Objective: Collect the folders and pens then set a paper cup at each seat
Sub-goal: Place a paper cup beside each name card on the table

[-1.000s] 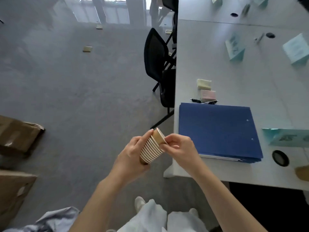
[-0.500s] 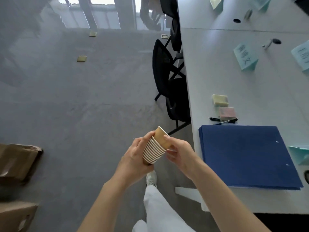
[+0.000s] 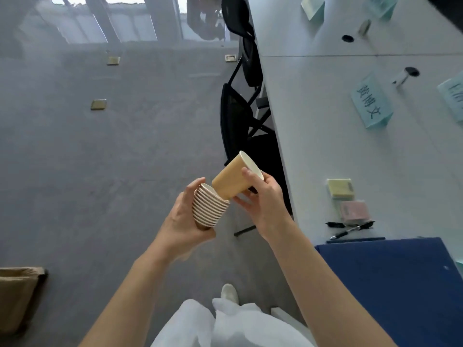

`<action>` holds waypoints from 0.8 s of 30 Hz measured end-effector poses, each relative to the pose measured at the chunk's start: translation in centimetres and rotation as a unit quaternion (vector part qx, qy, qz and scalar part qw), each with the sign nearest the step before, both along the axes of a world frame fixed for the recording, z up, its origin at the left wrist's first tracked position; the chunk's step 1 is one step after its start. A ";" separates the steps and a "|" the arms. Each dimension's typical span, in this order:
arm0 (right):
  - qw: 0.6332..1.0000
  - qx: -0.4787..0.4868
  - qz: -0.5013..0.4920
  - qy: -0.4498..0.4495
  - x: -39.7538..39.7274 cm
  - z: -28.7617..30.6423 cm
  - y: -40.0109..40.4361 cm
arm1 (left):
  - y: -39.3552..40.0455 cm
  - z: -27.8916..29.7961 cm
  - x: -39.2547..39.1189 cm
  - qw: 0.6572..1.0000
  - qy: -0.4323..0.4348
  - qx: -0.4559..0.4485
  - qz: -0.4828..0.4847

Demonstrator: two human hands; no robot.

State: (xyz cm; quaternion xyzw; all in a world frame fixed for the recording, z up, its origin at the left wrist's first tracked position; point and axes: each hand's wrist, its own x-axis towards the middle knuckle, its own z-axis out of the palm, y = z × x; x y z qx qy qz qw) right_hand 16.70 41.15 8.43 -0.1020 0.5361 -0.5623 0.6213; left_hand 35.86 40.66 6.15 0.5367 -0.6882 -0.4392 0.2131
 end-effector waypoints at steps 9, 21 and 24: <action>0.992 0.005 -0.107 0.063 -2.7 -0.8 -12.6 | -16.0 -1.0 -2.2 0.997 0.027 -0.033 -0.061; 0.905 0.103 -0.284 0.300 -8.7 -4.1 -27.3 | -37.6 0.7 -9.2 0.974 -0.002 -0.039 -0.223; 0.873 0.129 -0.309 0.356 -12.6 -6.0 -29.3 | -40.8 0.5 -12.3 0.974 0.001 -0.039 -0.224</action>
